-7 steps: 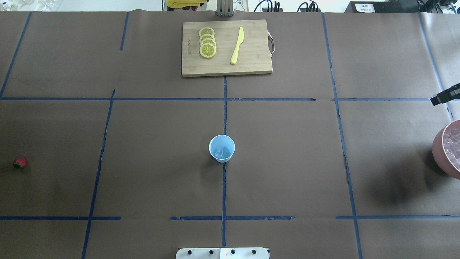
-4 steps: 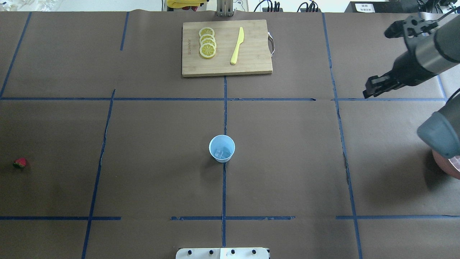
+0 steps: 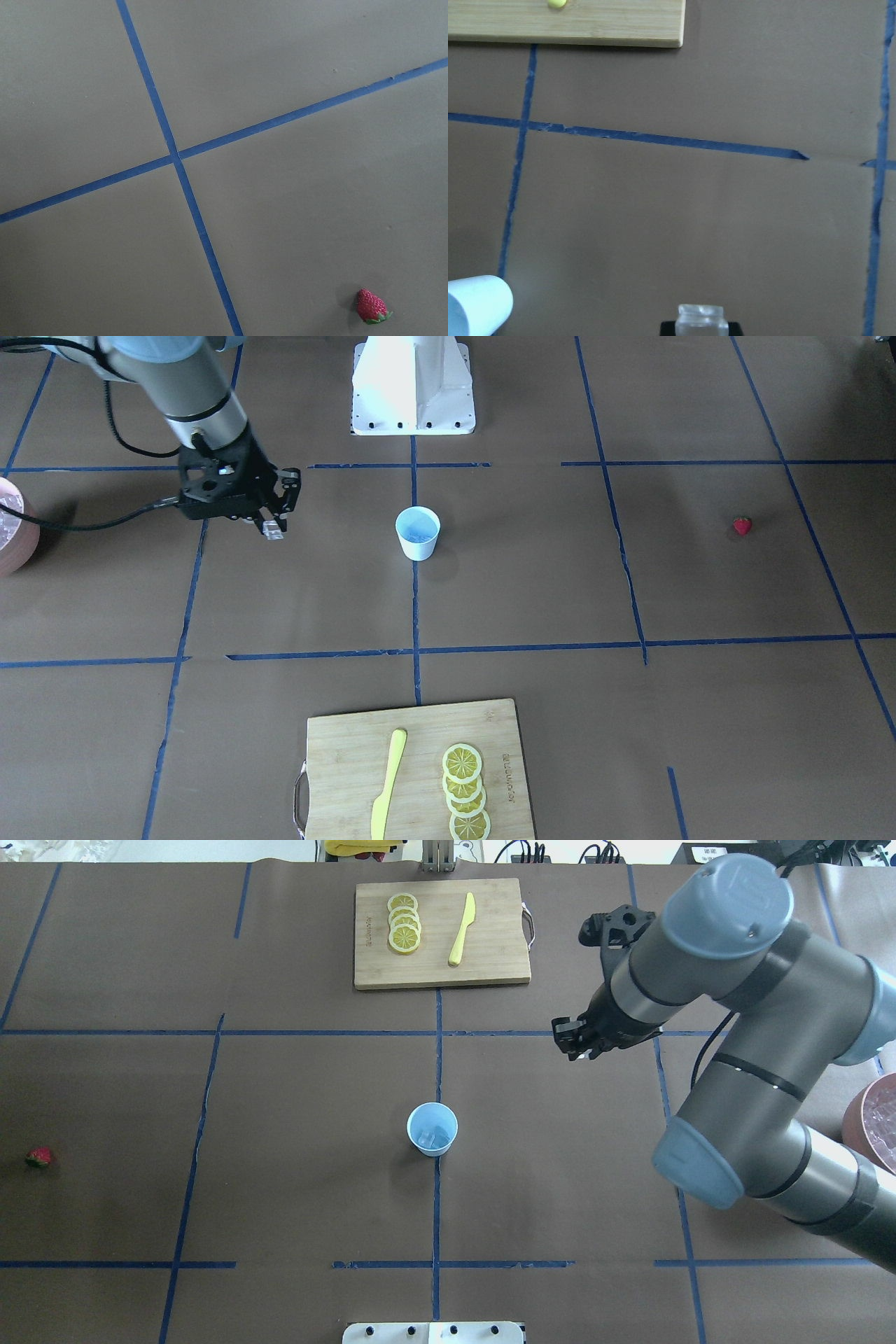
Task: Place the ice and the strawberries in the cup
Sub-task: 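Carry the ice cube with the right gripper over the light-blue cup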
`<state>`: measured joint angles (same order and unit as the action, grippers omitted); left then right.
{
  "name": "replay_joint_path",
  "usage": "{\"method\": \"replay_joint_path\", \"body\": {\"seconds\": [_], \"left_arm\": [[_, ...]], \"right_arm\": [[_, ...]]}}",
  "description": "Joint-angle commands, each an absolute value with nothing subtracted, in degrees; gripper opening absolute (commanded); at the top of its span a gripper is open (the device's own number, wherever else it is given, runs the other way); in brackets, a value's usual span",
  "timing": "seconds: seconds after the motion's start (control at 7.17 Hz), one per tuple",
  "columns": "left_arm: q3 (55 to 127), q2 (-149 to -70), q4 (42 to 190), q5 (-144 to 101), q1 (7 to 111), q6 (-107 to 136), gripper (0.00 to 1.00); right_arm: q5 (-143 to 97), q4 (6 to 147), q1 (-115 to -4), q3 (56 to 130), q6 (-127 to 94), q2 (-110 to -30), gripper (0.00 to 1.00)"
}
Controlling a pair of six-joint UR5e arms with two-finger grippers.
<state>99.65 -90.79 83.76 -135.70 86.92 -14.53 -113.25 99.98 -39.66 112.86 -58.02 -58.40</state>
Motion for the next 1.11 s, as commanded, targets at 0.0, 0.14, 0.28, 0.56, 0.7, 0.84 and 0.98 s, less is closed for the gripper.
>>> {"method": "replay_joint_path", "body": {"seconds": [0.0,0.14,0.28,0.56,0.7,0.84,0.98], "left_arm": [[99.5,-90.8,83.8,-135.7,86.8,-14.5,1.0],[99.5,-90.8,83.8,-135.7,86.9,-14.5,1.0],[99.3,-90.8,83.8,-135.7,86.8,-14.5,1.0],[99.3,-90.8,83.8,-135.7,86.8,-14.5,1.0],[99.2,-90.8,83.8,-135.7,86.8,-14.5,1.0],[99.2,-90.8,83.8,-135.7,86.8,-14.5,1.0],[99.3,-90.8,83.8,-135.7,86.8,-14.6,1.0]], "right_arm": [[-105.4,101.2,-31.3,106.4,-68.1,-48.7,0.0],[-103.4,101.1,-29.2,103.0,-70.7,-45.3,0.0],[-102.3,101.1,-27.7,99.5,-72.5,-42.0,0.0],[-99.1,101.0,-24.5,92.6,-75.0,-37.7,0.0],[-98.6,101.1,-23.7,92.6,-75.2,-38.0,0.0],[-98.6,101.2,-23.7,92.6,-75.3,-38.6,0.0],[-98.6,101.2,-23.6,92.6,-75.3,-38.8,0.0]]}}
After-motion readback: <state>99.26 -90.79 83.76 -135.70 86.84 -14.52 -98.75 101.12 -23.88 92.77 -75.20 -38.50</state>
